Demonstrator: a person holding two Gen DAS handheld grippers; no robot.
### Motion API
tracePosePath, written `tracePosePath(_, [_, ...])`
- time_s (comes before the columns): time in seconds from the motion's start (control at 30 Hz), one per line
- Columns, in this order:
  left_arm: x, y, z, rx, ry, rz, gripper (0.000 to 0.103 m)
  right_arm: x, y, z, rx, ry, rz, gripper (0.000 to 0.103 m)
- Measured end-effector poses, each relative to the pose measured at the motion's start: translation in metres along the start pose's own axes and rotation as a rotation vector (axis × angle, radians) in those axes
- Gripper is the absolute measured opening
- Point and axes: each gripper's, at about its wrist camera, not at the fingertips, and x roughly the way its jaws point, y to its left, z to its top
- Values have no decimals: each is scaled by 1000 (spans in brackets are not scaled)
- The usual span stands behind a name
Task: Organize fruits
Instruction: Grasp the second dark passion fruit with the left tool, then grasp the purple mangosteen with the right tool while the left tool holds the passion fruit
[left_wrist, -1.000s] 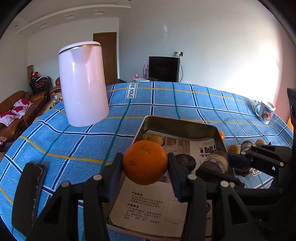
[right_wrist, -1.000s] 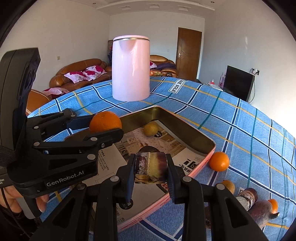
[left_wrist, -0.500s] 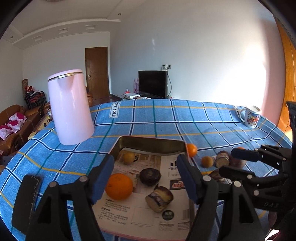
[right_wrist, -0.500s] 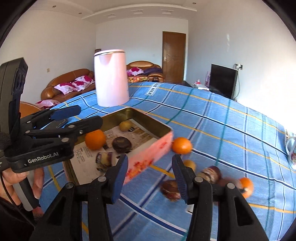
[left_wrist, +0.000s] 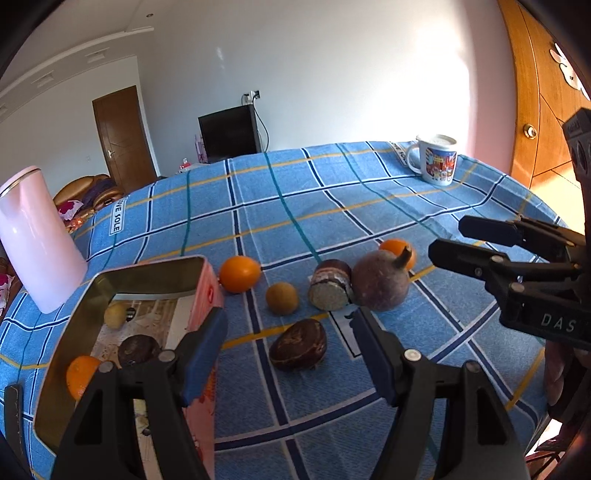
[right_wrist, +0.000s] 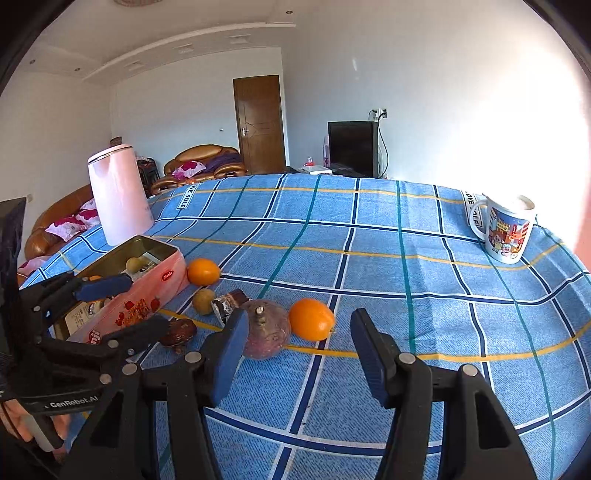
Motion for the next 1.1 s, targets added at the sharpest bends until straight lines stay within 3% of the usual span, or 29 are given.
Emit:
tracePosePath(0.07, [7, -2, 2, 5, 29, -23, 69, 0, 0, -1, 7, -1, 4, 60])
tracePosePath(0.13, [13, -3, 1, 11, 60, -36, 55, -1, 0, 0, 12, -13, 6, 61])
tracePosePath(0.2, [21, -4, 1, 10, 95, -59, 50, 0, 1, 0, 10, -13, 5, 63])
tracePosePath(0.33, [29, 1, -1, -14, 145, -98, 48, 2, 1, -1, 12, -10, 2, 65])
tracePosePath(0.43, [31, 7, -1, -34, 149, -95, 34, 8, 1, 0, 12, 18, 1, 66])
tracePosePath(0.63, [23, 12, 2, -54, 96, -86, 21, 13, 2, 0, 9, 42, 7, 66])
tracePosePath(0.87, [24, 17, 4, -61, 89, -109, 21, 29, 20, 7, -55, 107, 20, 66])
tracePosePath(1.03, [27, 23, 2, -86, 112, -136, 27, 46, 32, 8, -102, 172, 36, 65])
tracePosePath(1.1, [28, 21, 1, -79, 117, -139, 27, 56, 31, 4, -93, 217, 49, 60])
